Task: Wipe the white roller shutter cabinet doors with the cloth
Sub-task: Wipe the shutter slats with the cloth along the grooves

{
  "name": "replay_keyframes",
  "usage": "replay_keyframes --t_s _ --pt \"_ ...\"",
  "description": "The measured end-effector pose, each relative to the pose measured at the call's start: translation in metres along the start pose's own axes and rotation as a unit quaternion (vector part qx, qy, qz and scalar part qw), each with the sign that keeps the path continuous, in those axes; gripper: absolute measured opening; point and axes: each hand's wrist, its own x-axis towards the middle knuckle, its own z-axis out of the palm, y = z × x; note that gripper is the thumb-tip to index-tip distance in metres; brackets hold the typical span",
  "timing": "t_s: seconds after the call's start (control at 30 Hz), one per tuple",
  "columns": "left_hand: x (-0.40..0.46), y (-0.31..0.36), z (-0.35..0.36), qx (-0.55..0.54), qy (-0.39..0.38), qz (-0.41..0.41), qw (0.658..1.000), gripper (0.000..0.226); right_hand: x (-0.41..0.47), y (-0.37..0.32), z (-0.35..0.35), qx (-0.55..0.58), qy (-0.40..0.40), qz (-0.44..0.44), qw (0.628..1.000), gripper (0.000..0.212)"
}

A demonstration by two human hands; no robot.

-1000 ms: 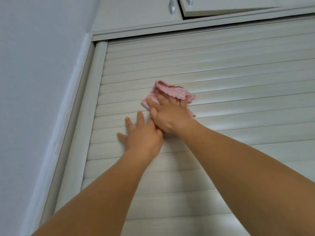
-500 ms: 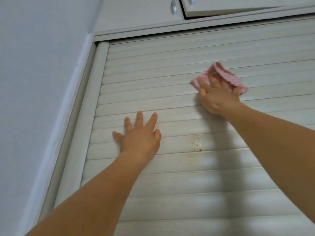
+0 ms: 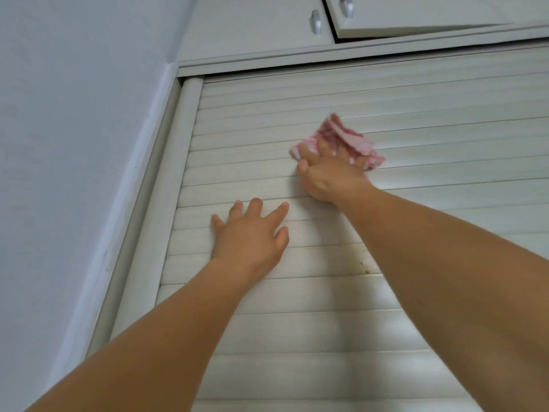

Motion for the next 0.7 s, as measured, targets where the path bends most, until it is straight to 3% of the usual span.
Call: replay_keyframes --t_s 0.13,0.23,0.37,0.5,0.6,0.7 --pt "-0.001 -0.006 0.001 0.056 0.028 0.030 0.998 0.049 0.000 -0.045 0.006 -0.007 -0.034 -0.098 0.995 0.049" --pt "-0.002 -0.013 0.000 0.075 0.029 0.042 0.996 0.052 0.006 -0.027 -0.003 -0.039 -0.023 -0.131 0.990 0.049" --pt "0.000 -0.024 0.001 0.069 0.021 0.049 0.996 0.056 0.014 0.021 -0.015 -0.046 0.054 -0.041 0.997 0.049" --pt "-0.002 -0.030 0.008 0.030 0.025 0.054 0.998 0.056 0.014 0.024 -0.017 -0.041 0.075 0.029 0.996 0.043" --pt "-0.002 -0.030 0.011 0.011 0.025 0.052 0.998 0.056 0.020 -0.003 -0.011 -0.056 0.063 0.033 0.996 0.042" --pt "-0.004 -0.029 0.014 0.005 0.031 0.053 0.998 0.055 0.025 -0.038 -0.001 -0.071 0.050 -0.017 0.996 0.046"
